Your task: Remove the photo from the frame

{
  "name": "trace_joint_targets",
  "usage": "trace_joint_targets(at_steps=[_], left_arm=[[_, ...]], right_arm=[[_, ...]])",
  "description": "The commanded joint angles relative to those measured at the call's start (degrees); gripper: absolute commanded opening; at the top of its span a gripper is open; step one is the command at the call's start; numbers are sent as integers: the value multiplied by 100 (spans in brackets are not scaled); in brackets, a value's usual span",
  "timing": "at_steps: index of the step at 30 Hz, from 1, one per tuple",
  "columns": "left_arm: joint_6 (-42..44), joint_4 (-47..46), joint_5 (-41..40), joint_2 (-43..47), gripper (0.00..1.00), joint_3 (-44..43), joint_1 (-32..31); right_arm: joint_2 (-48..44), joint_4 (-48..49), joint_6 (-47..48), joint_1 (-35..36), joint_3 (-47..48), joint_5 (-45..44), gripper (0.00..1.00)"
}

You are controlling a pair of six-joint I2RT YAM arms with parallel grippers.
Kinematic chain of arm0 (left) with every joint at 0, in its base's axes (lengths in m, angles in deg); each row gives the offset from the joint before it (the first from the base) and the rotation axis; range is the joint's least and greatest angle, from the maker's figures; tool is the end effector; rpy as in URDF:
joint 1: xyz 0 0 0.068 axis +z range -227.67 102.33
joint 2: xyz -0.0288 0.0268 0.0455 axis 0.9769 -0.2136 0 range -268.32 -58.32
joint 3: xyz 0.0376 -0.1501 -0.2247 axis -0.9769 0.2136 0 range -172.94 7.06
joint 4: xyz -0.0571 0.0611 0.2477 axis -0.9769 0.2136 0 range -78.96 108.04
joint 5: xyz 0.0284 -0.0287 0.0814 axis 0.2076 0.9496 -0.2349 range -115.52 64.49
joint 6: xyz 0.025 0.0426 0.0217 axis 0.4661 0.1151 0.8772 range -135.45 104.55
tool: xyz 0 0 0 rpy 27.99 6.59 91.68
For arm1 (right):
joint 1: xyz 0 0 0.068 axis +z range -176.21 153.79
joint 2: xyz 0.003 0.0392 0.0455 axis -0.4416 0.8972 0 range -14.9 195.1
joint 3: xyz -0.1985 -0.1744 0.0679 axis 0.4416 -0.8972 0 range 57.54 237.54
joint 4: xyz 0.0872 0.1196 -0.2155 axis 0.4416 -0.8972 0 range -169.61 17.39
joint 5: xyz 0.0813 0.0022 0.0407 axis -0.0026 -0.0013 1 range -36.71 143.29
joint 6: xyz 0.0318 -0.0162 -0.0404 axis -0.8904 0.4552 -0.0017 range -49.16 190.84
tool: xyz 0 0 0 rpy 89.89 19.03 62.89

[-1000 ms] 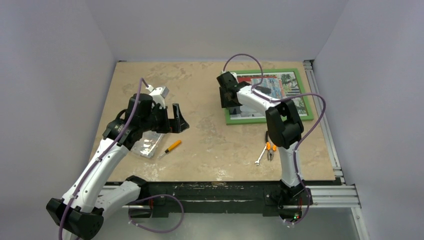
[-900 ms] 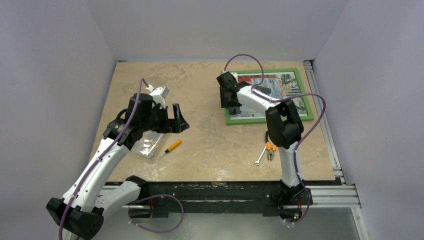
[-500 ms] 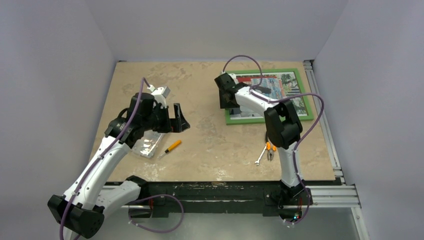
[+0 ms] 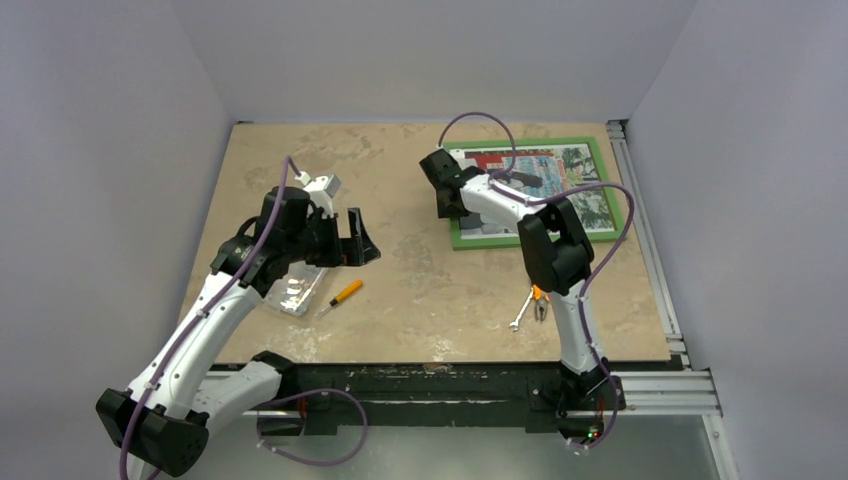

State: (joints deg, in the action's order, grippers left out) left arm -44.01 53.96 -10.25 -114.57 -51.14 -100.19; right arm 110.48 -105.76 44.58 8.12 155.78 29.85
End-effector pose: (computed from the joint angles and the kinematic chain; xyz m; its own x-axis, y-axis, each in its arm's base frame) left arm 0.1791 -0.0844 0.3302 -0.7964 -0.1689 -0.5807 0.1964 0.8359 -0.5125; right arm 0.3971 0.2539 0.1776 -0.8002 -0.0549 -0.5972 -0.0008 0.9959 -0.0905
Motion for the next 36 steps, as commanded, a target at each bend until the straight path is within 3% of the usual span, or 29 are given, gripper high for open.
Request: trace_joint_targets(at_steps=[1, 7, 11, 15, 20, 24, 28, 33, 36], left_arm=[[-129, -204, 71, 28, 100, 47, 19], [-493, -419, 83, -3, 100, 206, 26], [-580, -389, 113, -138, 100, 175, 101], [-1032, -856, 794, -193, 100, 480, 494], [-2605, -2842, 2431, -439, 100, 1646, 1220], [-3759, -4775, 3073, -1083, 100, 2022, 1254], [-4334, -5970, 3012, -1707, 99, 2052, 1170], [-4629, -6764, 2606, -2899, 86, 1539, 620], [-5355, -8128, 2438, -3787, 87, 1469, 385]], right_arm=[[29, -129, -83, 107, 178, -359, 23], [-109, -165, 118, 249, 170, -461, 1], [-473, -84, 407, 362, -21, -367, 0], [-1076, -57, 541, 399, -423, 43, 0], [-1993, 375, 646, 408, -1497, 836, 0], [-2569, 727, 806, 419, -2261, 1511, 0], [-3097, 1172, 1066, 441, -2868, 2057, 0], [-3547, 1331, 1269, 452, -3198, 2331, 0], [-3741, 1302, 1313, 450, -3256, 2467, 0]])
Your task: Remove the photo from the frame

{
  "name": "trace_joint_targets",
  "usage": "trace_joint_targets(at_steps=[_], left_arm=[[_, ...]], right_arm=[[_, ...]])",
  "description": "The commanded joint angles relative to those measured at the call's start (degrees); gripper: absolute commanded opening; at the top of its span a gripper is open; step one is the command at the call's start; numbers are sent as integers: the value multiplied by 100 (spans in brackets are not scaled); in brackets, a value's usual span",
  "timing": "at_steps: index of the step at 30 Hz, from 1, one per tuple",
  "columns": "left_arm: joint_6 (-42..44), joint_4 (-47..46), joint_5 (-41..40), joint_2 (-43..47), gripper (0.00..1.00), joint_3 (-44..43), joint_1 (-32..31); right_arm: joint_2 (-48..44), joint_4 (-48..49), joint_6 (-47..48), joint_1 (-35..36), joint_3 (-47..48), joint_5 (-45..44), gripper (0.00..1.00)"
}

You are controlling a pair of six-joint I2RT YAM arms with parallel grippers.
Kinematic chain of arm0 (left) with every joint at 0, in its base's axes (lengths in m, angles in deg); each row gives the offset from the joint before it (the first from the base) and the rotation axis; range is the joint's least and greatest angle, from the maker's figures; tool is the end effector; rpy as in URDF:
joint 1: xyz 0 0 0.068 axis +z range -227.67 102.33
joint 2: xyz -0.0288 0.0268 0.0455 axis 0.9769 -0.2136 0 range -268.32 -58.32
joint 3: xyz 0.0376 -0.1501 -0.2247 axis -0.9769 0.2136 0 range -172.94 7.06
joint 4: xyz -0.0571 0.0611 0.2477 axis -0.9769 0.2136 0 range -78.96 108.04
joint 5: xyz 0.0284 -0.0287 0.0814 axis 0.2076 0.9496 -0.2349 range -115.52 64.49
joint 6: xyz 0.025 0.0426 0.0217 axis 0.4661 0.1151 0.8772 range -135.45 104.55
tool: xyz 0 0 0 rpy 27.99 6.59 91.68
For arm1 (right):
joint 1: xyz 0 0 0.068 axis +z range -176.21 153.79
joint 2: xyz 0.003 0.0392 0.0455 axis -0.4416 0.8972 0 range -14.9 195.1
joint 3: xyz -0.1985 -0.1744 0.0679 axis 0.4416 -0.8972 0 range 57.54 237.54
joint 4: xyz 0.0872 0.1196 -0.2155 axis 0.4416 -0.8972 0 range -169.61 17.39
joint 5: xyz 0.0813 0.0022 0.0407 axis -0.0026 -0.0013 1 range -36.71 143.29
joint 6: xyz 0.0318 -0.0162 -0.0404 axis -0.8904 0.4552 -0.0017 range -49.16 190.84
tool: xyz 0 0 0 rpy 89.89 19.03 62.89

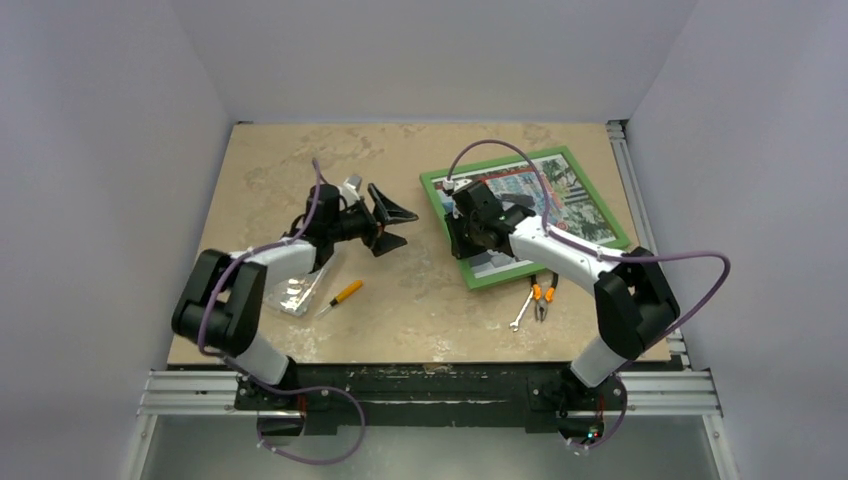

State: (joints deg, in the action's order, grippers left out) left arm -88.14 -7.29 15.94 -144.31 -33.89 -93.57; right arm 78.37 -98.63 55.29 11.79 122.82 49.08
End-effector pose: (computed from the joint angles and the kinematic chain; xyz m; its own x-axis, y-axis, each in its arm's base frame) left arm 0.2887 -0.1067 0.2006 -0.8677 -0.4968 0.0182 -0.1823 0.2839 -0.9414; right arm 0.2727 0.2096 0.2264 -0.7698 -0.2622 -0.5820 -0.3879 0.9162 0.1004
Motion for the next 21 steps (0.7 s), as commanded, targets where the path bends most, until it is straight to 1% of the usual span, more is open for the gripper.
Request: trace_joint_targets(at_steps=[1, 2, 4, 7, 10, 13, 16, 19, 21], left_arm=[[-1210, -2500, -265, -1085, 87, -267, -324], [-1412, -2945, -349, -1377, 85, -328, -371], [-1554, -3261, -593, -1796, 83, -558, -484], [-1473, -3304, -914, -2181, 83, -902, -631], [-1286, -3200, -1243, -2349, 85, -1104, -714], [-1035, -3072, -1429, -2498, 84, -1358, -798], [-788, -2606, -1599, -2638, 77, -1701, -913], [-745, -2425, -1756, -2748, 69, -1909, -1037], [-639, -2215, -1879, -2744, 61, -2023, -1099]], right_arm=[[-580, 567, 259, 85, 26, 544, 0], [-635, 538, 275, 85, -2, 537, 0], [-735, 508, 273, 80, -51, 543, 0], [-904, 487, 273, 79, -153, 543, 0], [-1057, 480, 256, 79, -259, 558, 0], [-1166, 493, 245, 78, -364, 575, 0], [-1232, 543, 253, 82, -452, 588, 0], [-1279, 571, 253, 81, -472, 603, 0], [-1302, 576, 247, 82, -473, 618, 0]])
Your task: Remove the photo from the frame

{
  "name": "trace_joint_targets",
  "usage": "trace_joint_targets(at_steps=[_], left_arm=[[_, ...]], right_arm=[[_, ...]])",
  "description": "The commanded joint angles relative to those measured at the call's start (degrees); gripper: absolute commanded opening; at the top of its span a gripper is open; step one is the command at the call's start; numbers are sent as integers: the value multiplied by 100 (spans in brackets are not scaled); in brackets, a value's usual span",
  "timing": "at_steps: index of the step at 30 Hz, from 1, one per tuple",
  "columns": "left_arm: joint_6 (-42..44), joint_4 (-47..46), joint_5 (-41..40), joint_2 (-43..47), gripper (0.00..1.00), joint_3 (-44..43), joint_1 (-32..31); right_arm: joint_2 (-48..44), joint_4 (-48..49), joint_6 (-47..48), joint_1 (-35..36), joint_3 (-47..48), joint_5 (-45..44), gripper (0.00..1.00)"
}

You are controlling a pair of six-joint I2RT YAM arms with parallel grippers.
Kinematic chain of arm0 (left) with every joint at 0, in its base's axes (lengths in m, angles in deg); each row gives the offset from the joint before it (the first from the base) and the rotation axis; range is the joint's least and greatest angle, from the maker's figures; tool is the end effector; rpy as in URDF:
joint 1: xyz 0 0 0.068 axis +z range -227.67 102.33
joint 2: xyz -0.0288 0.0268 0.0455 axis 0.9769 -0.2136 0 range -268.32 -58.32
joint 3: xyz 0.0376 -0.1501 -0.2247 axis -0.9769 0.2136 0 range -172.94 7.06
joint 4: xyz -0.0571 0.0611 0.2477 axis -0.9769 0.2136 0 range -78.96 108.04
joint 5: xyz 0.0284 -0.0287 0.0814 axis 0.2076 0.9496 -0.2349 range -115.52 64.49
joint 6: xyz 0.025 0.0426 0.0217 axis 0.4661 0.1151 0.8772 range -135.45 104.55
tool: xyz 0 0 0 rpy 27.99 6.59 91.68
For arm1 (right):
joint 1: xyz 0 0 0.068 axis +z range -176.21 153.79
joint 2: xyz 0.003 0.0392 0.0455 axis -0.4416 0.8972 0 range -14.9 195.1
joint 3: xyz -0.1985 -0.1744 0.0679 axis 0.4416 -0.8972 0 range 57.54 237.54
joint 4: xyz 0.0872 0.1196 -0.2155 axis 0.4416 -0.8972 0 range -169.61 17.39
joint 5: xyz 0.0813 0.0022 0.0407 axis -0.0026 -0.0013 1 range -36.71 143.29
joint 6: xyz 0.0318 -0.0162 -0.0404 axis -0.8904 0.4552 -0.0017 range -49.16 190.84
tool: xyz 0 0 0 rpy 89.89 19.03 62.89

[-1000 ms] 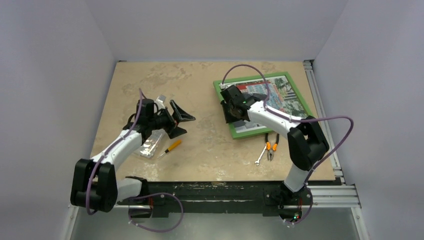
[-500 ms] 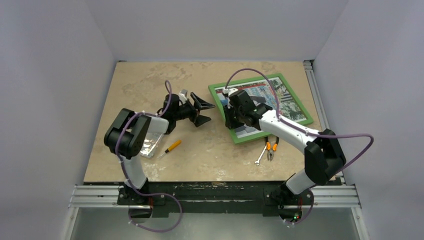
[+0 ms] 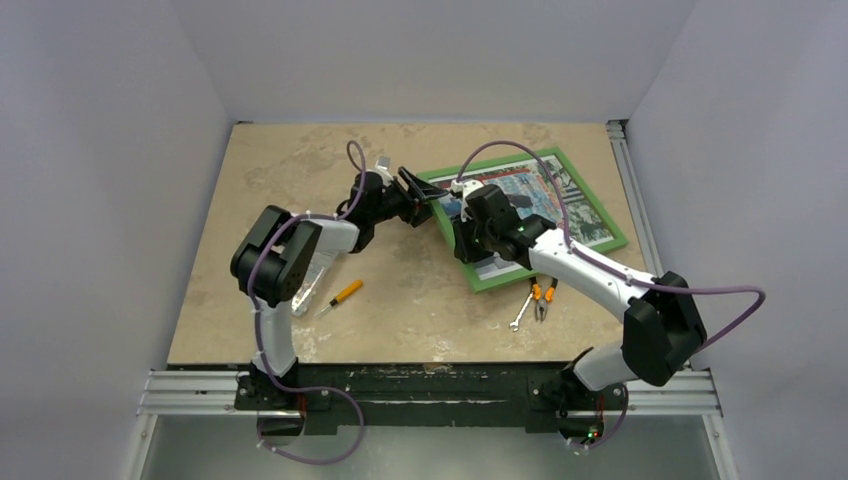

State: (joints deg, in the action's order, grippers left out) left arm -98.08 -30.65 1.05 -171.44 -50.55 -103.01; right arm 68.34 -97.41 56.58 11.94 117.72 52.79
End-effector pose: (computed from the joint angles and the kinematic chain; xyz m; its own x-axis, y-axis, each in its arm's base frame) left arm 0.3678 -0.1918 0.1631 -0.7966 -0.6042 -0.0187 -0.1146 0.1814 -0.9767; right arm 0.2452 0.1920 0.2535 -0.7162 -0.2494 -0.6518 -0.4507 0.8784 0.1591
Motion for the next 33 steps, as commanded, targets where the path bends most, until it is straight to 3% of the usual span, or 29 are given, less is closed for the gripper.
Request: trace_joint_targets(at_steps=[1, 11, 20, 22, 27, 33], left_arm=[[431, 265, -442, -8, 59, -411, -175], [623, 670, -894, 134, 42, -497, -286], [1051, 1118, -1058, 413, 1, -524, -285], [1256, 1340, -1081, 551, 0, -530, -286], [1740, 1781, -1030, 930, 0, -676, -280], [1999, 3849, -1111, 1092, 0, -1705, -254]], right_arm=[[-306, 450, 116, 69, 37, 250, 0], [-395, 540, 24, 74, -123, 249, 0], [-519, 408, -20, 93, -216, 75, 0], [-653, 430, -37, 104, -320, 62, 10], [-1187, 544, -144, 105, -631, -112, 47], [-1947, 104, -352, 99, -593, -657, 53]])
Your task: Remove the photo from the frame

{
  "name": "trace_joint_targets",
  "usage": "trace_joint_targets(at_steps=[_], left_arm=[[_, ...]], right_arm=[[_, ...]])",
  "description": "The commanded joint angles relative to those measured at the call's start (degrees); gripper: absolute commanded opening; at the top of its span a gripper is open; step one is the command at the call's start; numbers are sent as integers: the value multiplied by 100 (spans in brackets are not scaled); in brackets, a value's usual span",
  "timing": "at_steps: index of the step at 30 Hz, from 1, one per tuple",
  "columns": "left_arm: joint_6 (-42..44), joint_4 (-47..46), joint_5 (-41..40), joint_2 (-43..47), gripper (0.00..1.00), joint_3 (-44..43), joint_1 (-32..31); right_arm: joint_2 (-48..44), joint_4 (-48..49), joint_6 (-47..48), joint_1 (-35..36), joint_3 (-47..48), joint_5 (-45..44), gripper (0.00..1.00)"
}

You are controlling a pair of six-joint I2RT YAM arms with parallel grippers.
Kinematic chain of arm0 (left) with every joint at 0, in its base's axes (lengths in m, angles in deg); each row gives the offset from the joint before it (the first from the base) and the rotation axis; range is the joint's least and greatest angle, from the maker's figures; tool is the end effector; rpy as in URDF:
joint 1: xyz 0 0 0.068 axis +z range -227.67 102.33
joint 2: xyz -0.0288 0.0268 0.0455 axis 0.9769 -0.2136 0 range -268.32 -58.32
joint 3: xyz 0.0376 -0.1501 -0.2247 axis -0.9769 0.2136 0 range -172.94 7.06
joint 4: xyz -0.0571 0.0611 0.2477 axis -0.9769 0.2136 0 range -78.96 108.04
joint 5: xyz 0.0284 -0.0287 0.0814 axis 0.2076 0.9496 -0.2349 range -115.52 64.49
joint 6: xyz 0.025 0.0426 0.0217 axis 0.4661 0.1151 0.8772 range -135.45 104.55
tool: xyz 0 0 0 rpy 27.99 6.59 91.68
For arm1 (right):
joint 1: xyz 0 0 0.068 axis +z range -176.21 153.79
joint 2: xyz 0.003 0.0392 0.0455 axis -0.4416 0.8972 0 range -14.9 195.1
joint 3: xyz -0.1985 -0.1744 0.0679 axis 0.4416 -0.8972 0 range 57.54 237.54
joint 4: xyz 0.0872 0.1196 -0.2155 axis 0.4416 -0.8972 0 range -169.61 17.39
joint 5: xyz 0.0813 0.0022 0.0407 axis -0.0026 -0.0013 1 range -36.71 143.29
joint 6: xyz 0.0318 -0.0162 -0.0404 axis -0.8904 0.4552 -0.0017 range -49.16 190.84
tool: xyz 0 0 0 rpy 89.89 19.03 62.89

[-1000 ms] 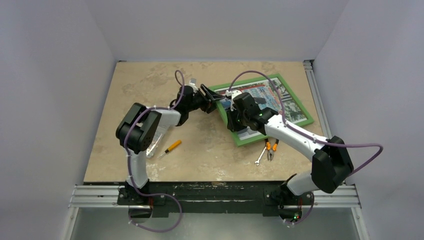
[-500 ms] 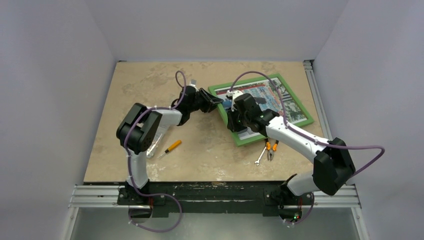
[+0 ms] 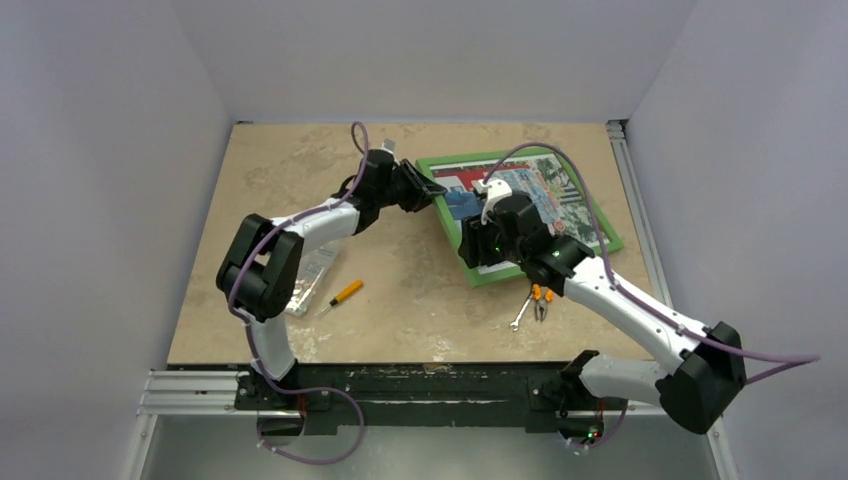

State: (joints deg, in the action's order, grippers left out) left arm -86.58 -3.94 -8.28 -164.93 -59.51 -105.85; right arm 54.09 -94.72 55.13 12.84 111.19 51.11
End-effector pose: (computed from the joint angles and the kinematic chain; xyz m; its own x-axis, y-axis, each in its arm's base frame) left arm 0.3647 -0.2073 0.2091 -0.7715 -0.6119 -0.1744 -0.1308 0.4207 -0.8977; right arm 0.2064 0.1655 0.2863 -0.6188 -0.1536 -0.7704 -0.4557 0.8690 0.1928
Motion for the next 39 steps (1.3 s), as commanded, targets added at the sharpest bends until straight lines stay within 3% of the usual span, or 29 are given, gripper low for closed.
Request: trace_joint_targets(at_steps=[1, 7, 15, 28, 39], left_arm=[[873, 1424, -256, 470, 0, -957, 31], [1192, 2619, -870, 866, 0, -1449, 60], [1735, 3634, -1544, 1467, 0, -1656, 364], [3239, 4457, -1460, 2440, 0, -1827, 1460], [3647, 5464, -1962, 2913, 0, -2442, 1588]], right_arm=[[-719, -224, -255, 8, 57, -574, 54], [-2058, -601, -511, 14, -184, -1221, 56], [-2584, -1254, -663, 14, -370, -1561, 55], [-2041, -1036, -803, 10, -486, -1291, 55], [-1056, -334, 319, 302, -27, -541, 61]])
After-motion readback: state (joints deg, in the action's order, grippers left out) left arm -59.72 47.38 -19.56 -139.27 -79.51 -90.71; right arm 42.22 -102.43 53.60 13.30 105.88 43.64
